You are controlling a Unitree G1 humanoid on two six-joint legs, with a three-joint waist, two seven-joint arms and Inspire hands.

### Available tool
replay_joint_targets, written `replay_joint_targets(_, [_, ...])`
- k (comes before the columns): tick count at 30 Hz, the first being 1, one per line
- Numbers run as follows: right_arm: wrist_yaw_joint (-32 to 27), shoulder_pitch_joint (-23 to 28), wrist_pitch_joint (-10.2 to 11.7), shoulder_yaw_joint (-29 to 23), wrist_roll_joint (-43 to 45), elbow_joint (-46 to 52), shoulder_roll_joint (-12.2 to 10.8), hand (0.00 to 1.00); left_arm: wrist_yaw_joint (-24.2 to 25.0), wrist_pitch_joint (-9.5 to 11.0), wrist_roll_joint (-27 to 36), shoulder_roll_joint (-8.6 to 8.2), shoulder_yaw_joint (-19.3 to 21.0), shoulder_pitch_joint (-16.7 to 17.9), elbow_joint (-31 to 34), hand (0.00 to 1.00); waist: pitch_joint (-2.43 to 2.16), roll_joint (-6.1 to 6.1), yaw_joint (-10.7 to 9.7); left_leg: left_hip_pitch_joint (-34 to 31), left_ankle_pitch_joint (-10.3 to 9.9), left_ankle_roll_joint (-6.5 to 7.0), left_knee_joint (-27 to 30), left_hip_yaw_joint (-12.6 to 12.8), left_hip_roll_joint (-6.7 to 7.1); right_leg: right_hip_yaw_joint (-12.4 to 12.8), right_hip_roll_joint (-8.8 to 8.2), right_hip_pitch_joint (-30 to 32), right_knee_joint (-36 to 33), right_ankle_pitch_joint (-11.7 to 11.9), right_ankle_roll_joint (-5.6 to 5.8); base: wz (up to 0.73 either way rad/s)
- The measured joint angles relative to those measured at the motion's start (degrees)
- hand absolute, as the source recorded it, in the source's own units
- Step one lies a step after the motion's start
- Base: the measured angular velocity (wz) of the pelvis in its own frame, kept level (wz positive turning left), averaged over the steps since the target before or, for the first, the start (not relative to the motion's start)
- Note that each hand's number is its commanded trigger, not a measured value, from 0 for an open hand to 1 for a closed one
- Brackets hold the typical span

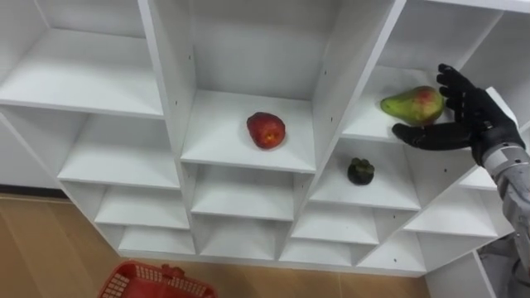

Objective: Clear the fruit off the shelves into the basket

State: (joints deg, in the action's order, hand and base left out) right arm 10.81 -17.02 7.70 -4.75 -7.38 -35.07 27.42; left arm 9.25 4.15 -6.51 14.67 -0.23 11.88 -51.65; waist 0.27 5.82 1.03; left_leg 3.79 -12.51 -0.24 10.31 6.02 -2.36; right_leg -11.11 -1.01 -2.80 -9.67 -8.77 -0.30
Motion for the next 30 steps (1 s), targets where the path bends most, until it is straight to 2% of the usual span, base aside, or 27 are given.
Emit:
replay_joint_targets(6, [0.3, 0.0, 0.0, 0.0, 0.8, 0.0, 0.0, 0.00, 0.2, 0.0, 0.0, -0.02, 0.0, 0.0, 0.0, 1.00, -0.09, -0.01, 0.0, 0.0, 0.0, 0.00, 0.1, -0.1, 0.05, -0.7, -0.13, -0.1, 0.0, 0.0, 0.00, 0.00])
replay_joint_targets(8, [0.5, 0.0, 0.1, 0.0, 1.1, 0.0, 0.0, 0.55, 0.2, 0.0, 0.0, -0.02, 0.0, 0.0, 0.0, 1.00, -0.10, -0.01, 0.0, 0.0, 0.0, 0.01, 0.2, -0.1, 0.06, -0.7, -0.17, -0.1, 0.0, 0.0, 0.00, 0.00])
replay_joint_targets(9, [0.6, -0.1, 0.1, 0.0, 1.1, 0.0, 0.0, 0.93, 0.3, -0.1, 0.0, -0.03, 0.0, 0.0, 0.0, 1.00, -0.10, -0.01, 0.0, 0.0, 0.0, 0.01, 0.2, -0.1, 0.06, -0.7, -0.18, -0.1, 0.0, 0.0, 0.00, 0.00])
replay_joint_targets(10, [0.6, -0.2, 0.0, 0.0, 1.2, 0.0, 0.0, 1.00, 0.3, -0.1, 0.0, -0.02, 0.0, 0.0, 0.0, 1.00, -0.10, -0.01, 0.0, 0.0, 0.0, 0.01, 0.2, -0.1, 0.07, -0.7, -0.18, -0.1, 0.0, 0.0, 0.00, 0.00])
replay_joint_targets(20, [1.1, -2.0, -0.3, -0.1, 4.2, 0.0, 2.1, 1.00, 0.4, -0.5, 0.0, -0.03, 0.0, 0.1, 0.0, 1.00, -0.11, -0.02, 0.0, 0.0, 0.0, 0.01, 0.2, -0.1, 0.06, -0.7, -0.16, -0.1, -0.1, 0.0, -0.01, 0.00])
replay_joint_targets(30, [1.5, -2.3, -0.3, -0.1, 5.2, 0.2, 2.0, 1.00, 0.6, -0.5, 0.0, -0.03, 0.0, -0.1, 0.0, 1.00, -0.10, 0.01, 0.7, 0.0, 0.0, 0.01, 0.2, -0.1, 0.06, -0.7, -0.19, -0.1, 0.0, 0.0, 0.00, 0.00])
